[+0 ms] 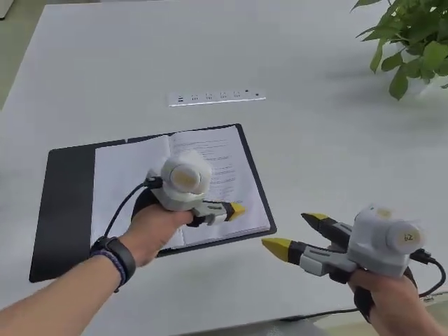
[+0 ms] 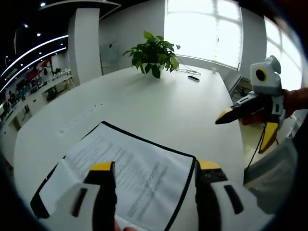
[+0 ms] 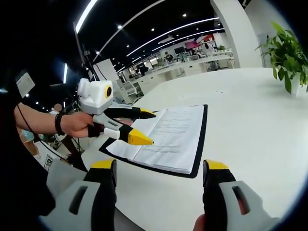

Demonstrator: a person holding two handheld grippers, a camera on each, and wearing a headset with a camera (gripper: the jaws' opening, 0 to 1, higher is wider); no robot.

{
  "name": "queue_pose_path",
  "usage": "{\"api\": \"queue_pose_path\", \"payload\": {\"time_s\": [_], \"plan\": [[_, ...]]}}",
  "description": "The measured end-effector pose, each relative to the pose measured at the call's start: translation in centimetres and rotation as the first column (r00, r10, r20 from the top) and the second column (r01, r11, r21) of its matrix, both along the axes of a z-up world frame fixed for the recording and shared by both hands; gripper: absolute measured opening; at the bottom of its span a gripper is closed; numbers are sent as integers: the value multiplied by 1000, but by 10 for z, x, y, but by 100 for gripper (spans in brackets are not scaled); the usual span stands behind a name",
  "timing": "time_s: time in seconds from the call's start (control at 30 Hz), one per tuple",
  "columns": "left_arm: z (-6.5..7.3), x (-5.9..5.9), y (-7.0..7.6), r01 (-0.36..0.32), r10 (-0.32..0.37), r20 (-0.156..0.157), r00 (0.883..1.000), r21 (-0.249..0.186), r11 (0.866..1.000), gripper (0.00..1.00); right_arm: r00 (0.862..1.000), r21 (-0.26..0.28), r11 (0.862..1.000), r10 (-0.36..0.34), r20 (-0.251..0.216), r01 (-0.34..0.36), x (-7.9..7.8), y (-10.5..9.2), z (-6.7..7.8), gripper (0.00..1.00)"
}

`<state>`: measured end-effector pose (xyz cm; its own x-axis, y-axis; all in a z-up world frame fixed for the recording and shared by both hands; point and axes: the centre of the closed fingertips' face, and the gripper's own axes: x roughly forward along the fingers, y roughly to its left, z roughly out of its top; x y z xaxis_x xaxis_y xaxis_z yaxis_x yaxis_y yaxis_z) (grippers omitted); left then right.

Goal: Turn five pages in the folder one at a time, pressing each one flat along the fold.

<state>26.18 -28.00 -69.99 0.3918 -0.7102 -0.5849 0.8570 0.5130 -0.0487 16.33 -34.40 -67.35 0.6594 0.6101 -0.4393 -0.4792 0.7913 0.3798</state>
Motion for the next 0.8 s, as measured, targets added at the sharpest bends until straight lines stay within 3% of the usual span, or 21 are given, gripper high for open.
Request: {"api": "queue_pose_path", "payload": {"time_s": [0.2,0.33,0.53,0.8], "plan": [[-22,0,-18,14,-14,-41,999,13,1000,66,1000,-1,1000,-5,-10,4,-1,-2,-2,72],[-43,-6,-29,50,-47,-63,997,48,998,65,1000,6,1000,-3,-12,3,-2,-2,-1,72],[-63,-4,-37,30,-24,-98,995,69,997,65,1000,4,1000,-7,-23,8,-5,-6,-5,71],[-79,1,-36,-5,16,-116,993,96,995,64,999,-5,1000,-14,-49,13,-8,-12,-14,70]]}}
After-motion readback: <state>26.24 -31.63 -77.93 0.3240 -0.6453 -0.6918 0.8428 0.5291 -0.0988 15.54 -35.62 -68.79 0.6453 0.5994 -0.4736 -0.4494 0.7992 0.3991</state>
